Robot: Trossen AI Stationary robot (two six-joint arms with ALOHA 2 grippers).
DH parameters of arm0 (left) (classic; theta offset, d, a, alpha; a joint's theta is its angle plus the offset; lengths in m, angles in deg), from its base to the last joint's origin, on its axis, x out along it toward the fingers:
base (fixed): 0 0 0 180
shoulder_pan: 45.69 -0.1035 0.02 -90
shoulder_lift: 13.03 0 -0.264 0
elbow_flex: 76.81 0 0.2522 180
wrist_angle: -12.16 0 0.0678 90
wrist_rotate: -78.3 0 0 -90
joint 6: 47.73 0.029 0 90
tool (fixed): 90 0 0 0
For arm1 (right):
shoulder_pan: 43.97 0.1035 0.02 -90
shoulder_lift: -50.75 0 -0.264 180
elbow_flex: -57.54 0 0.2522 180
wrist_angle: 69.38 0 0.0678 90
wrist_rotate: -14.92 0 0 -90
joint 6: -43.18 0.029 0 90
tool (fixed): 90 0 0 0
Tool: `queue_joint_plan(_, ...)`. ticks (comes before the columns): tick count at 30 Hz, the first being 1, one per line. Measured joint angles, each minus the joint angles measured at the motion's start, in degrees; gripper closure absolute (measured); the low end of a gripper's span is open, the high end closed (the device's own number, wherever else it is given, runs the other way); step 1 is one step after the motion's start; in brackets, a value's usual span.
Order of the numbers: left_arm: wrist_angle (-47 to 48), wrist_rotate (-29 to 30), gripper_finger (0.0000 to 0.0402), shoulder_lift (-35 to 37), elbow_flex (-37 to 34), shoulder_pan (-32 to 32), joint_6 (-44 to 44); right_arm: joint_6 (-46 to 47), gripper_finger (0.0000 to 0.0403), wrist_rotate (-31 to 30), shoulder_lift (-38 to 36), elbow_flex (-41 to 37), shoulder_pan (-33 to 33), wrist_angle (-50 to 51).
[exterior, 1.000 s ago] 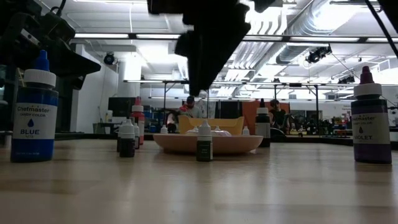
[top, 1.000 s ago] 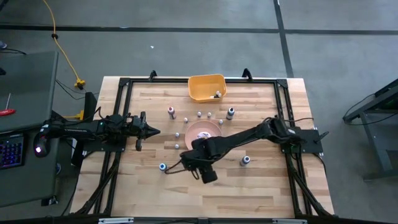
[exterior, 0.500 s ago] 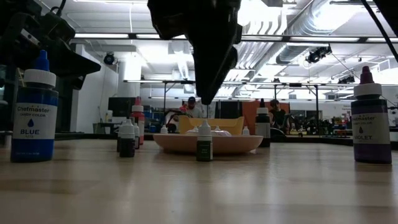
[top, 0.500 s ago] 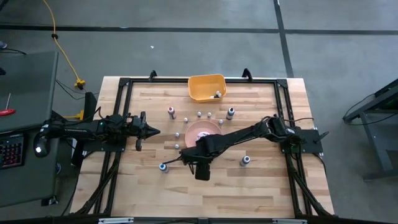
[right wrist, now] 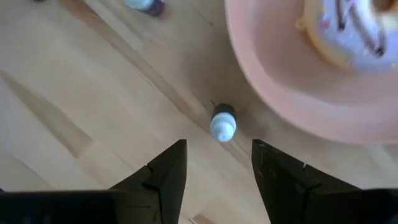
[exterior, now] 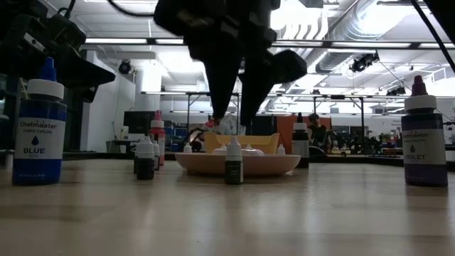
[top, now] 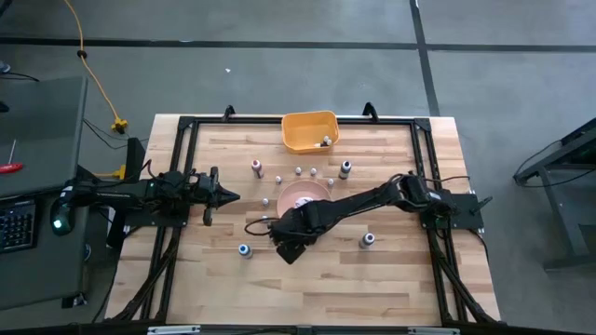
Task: Pick & Place food coloring
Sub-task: Put the small green food coloring bottle into the orange bin
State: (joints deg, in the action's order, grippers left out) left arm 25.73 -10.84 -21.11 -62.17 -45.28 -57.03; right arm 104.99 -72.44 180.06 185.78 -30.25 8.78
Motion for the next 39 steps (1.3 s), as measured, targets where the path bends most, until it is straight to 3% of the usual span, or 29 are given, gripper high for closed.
queue_joint_plan(5,0.0,-0.04,0.0401,0.01,0.0,0.0,-0.01,2.02,0.0233,2.8,2.2,-0.01,-0.26,-1.25)
queue_joint_plan(14,0.0,-0.09,0.0401,0.0,-0.02,0.0,-0.02,2.73,0.0233,0.33,2.7,-0.02,-0.7,-1.03)
queue_joint_plan(39,0.0,-0.17,0.0401,0.0,0.0,-0.01,-0.02,3.1,0.0237,2.78,4.03,-0.02,-1.09,-1.85)
